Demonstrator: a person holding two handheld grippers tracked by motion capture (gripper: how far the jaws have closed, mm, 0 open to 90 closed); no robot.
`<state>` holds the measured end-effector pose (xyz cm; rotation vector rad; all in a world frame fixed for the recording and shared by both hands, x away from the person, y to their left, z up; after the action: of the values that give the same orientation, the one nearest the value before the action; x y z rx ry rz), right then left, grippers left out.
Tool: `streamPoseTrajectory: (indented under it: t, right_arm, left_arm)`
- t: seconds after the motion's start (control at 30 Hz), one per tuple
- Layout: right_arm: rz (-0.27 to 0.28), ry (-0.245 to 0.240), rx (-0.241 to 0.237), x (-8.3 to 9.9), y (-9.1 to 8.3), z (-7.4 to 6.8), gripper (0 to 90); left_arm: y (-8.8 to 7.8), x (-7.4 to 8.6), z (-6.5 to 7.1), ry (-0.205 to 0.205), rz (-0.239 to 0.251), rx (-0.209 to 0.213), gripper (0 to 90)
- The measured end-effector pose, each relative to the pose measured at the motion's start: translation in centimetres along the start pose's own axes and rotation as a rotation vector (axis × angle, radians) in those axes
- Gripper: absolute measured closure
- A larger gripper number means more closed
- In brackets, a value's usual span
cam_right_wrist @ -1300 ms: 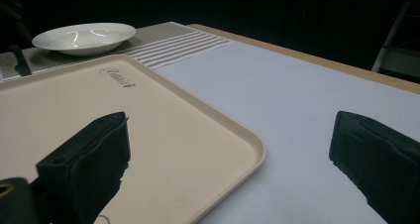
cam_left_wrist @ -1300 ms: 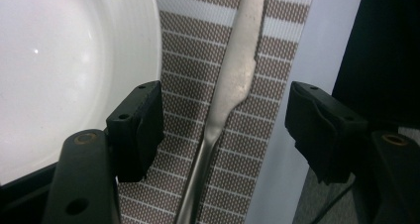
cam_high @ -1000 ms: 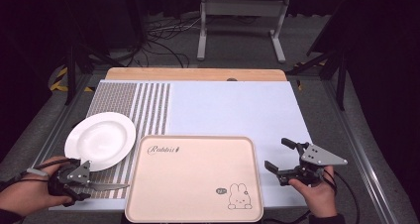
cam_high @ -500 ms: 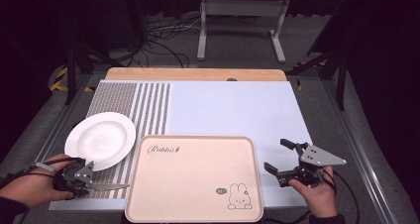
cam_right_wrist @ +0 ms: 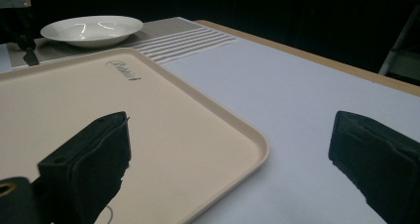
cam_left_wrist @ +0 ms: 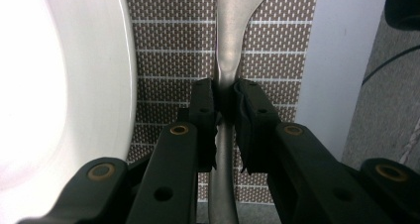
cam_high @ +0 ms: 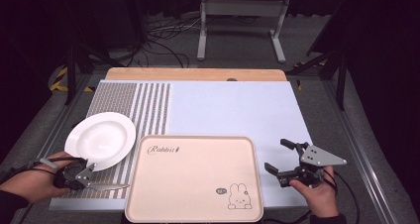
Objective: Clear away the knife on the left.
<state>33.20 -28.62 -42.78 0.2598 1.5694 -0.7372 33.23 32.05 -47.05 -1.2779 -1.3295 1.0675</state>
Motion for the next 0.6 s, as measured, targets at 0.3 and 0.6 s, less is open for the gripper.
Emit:
streamPoseTrajectory:
  t: [0.3, 0.6]
  right_arm:
    - [0.000, -0.001, -0.011, -0.02, 0.05, -0.22, 3.5]
    - [0.000, 0.003, -0.010, -0.04, 0.07, -0.24, 3.4]
  left_arm:
    - [0.02, -0.04, 0.04, 0.026, -0.006, -0.004, 79.7]
    - [-0.01, 0.11, 0.25, 0.013, 0.007, -0.016, 79.9]
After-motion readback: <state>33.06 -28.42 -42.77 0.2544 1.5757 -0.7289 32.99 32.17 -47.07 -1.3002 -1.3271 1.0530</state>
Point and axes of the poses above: each handheld gripper's, and its own axes: y roughly forward along the jaws, x roughly out of its underside, z roughly to its right, the point moved 4 cm from there along y, roughly forward along the jaws, and after that the axes turned 5 degrees about -x, right-handed, at the moved point
